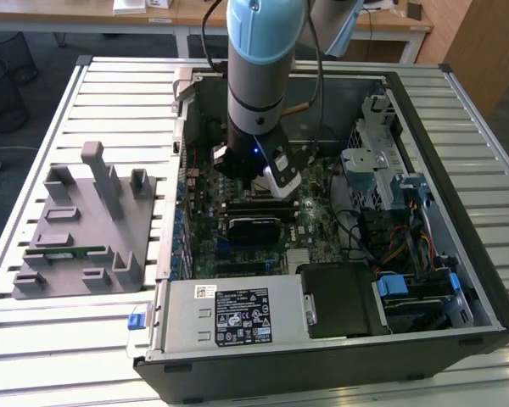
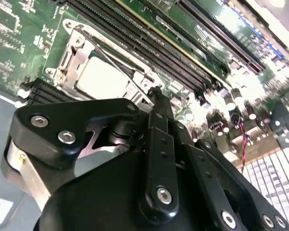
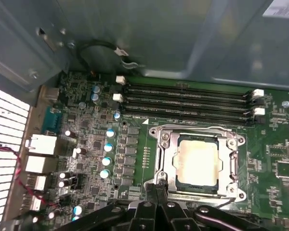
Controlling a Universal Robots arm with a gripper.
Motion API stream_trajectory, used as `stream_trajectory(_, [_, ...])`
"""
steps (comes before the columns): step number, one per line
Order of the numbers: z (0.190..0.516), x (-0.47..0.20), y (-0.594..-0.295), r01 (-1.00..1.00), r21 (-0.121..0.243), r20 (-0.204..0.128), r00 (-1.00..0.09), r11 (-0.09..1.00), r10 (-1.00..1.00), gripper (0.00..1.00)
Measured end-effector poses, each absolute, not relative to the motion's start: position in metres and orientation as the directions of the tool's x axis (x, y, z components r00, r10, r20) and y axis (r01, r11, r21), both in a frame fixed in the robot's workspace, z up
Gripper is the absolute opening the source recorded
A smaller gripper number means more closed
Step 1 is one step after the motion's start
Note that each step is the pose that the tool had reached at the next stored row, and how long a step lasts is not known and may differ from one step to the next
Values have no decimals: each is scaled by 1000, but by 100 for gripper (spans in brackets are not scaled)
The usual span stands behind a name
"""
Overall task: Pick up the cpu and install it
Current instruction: 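Install the second cpu locking lever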
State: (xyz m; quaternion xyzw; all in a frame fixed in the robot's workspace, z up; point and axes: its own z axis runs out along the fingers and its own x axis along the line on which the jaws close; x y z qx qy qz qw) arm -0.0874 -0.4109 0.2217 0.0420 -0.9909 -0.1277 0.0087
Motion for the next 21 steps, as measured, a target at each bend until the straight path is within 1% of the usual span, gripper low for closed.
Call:
stream_trajectory(6, [235, -83, -411, -77, 255, 20, -996, 964, -85, 11])
stream_trajectory(16, [236, -59, -411, -70, 258, 50, -995, 964, -86, 11])
stream_trajectory(21, [237, -50, -411, -62, 260, 82, -993, 964, -86, 11])
